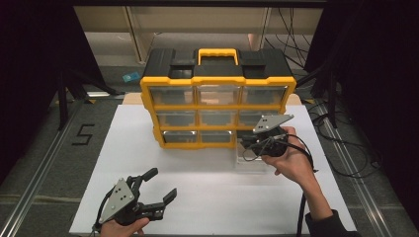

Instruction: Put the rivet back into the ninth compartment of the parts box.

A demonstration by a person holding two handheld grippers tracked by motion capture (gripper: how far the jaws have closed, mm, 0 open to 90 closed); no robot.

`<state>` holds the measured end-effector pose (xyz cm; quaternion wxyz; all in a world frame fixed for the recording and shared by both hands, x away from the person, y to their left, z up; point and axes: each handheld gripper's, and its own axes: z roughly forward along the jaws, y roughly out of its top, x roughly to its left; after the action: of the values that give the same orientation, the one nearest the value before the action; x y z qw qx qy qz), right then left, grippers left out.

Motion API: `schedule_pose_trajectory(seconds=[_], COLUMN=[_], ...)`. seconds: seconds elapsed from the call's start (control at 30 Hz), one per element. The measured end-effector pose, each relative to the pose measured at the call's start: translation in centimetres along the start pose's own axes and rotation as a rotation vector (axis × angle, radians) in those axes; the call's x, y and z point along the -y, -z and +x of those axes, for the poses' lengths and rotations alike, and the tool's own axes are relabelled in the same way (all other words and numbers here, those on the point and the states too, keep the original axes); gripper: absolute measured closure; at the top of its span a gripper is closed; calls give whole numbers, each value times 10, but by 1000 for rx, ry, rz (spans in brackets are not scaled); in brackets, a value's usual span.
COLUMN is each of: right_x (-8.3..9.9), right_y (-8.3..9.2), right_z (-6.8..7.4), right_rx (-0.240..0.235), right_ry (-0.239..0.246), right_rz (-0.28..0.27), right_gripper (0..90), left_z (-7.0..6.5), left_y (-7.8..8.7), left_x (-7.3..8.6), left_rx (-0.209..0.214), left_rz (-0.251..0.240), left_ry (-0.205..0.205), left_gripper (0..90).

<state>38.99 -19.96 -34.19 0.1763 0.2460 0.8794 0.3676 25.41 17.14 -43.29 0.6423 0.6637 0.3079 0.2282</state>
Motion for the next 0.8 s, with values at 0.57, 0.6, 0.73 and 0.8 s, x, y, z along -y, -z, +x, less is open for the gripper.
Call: schedule_pose_trajectory(seconds=[0.57, 0.6, 0.73, 0.8], right_x=[15, 16, 19, 21], right_y=[4, 4, 2, 0], right_z=[-16, -17, -20, -20], right_rx=[23, 24, 22, 13], right_ry=[-47, -49, -57, -63], right_rz=[23, 27, 39, 52], right_gripper=[838, 838, 838, 838], left_z=[0, 0, 0, 0], left_y=[0, 0, 0, 0], left_x=[0, 0, 0, 0], left_rx=[-1, -1, -1, -1], left_rz=[-1, 0, 0, 1], left_ry=[1, 1, 2, 1], left_gripper=[160, 160, 160, 160])
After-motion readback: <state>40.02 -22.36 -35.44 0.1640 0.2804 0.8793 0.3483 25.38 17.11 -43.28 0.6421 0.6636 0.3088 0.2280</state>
